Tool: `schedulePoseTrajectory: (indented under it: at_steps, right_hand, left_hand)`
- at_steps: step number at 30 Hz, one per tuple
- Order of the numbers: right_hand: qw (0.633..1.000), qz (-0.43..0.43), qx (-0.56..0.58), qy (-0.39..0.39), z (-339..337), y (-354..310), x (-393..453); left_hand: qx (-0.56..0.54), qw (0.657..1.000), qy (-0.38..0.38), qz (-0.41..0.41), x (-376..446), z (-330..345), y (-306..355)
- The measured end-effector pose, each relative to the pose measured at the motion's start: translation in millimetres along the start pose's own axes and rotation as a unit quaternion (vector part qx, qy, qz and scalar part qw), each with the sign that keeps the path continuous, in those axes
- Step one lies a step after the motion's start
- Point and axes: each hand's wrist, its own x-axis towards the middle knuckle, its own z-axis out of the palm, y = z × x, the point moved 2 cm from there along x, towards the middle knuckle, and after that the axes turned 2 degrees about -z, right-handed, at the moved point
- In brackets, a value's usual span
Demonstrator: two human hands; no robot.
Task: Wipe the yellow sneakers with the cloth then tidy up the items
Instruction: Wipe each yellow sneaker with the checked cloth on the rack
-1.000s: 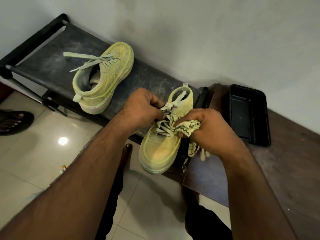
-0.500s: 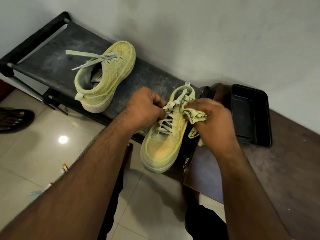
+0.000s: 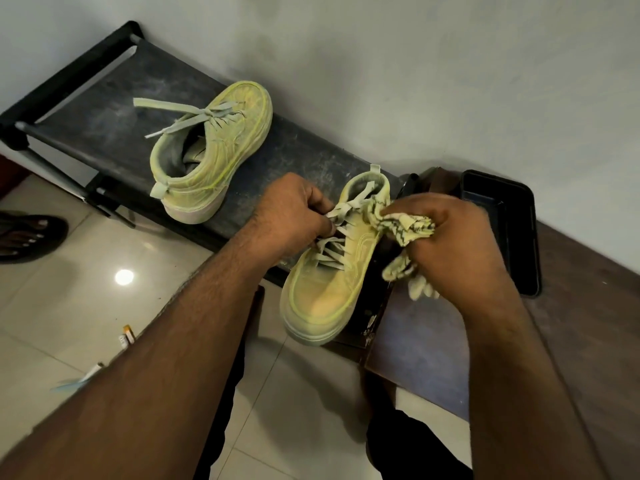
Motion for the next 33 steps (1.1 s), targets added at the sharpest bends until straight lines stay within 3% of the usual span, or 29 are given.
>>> schedulePoseTrajectory:
  at_steps: [1,3,8,12,13,15,17,19,21,25,27,29,30,33]
  right_hand:
    - [0.998,-0.015,-0.03,0.044,4.5,1.8,1.1]
    - [0.996,-0.012,-0.08,0.049,17.0,4.4,1.7]
    - [0.989,-0.003,-0.112,-0.095,26.7,-5.2,-14.1]
    - [0.962,0.043,0.032,-0.267,9.2,-16.6,-37.3]
    - [0.957,0.067,0.079,-0.272,3.1,-17.0,-39.2]
    - [0.973,0.09,0.127,-0.168,-5.4,-10.0,-33.9]
    - [0.99,0.101,0.096,0.002,-6.7,0.8,-20.2]
    - [0.992,0.101,0.021,0.07,5.1,4.6,-8.8]
    - [0.995,0.078,-0.045,0.031,25.7,2.6,-5.0]
    - [0.997,0.062,-0.029,-0.041,37.4,-17.0,-19.7]
    - [0.986,0.045,0.004,-0.16,19.6,-28.8,-28.7]
    - [0.953,0.061,0.091,-0.283,-7.9,-40.6,-36.8]
    - [0.947,0.079,0.12,-0.288,-23.0,-44.4,-38.8]
    - [0.972,0.084,0.145,-0.162,-57.6,-43.6,-38.3]
  left_hand:
    - [0.005,1.0,0.002,0.002,-0.4,0.4,0.6]
    - [0.009,1.0,0.008,0.004,-0.4,0.7,1.4]
    - [0.003,1.0,0.029,0.005,-0.7,-1.9,0.6]
    - [0.007,0.999,0.042,0.0,-1.5,-2.0,1.2]
    - [0.01,0.999,0.05,0.0,-1.3,-2.2,1.2]
    - [0.02,0.998,0.062,0.005,-1.1,-2.9,1.4]
    - [0.035,0.997,0.07,0.013,-2.0,-2.7,1.7]
    - [0.045,0.995,0.082,0.018,-3.0,-2.1,1.4]
    - [0.045,0.994,0.102,0.006,-0.3,-2.2,-2.2]
    - [0.012,0.99,0.132,-0.055,7.9,-6.9,-13.7]
    - [-0.016,0.988,0.13,-0.078,9.0,-10.4,-14.9]
    - [-0.041,0.991,0.103,-0.078,8.1,-14.1,-11.3]
    - [-0.04,0.994,0.079,-0.069,6.7,-16.2,-8.2]
    - [0.01,0.999,0.016,-0.037,0.2,-20.9,0.9]
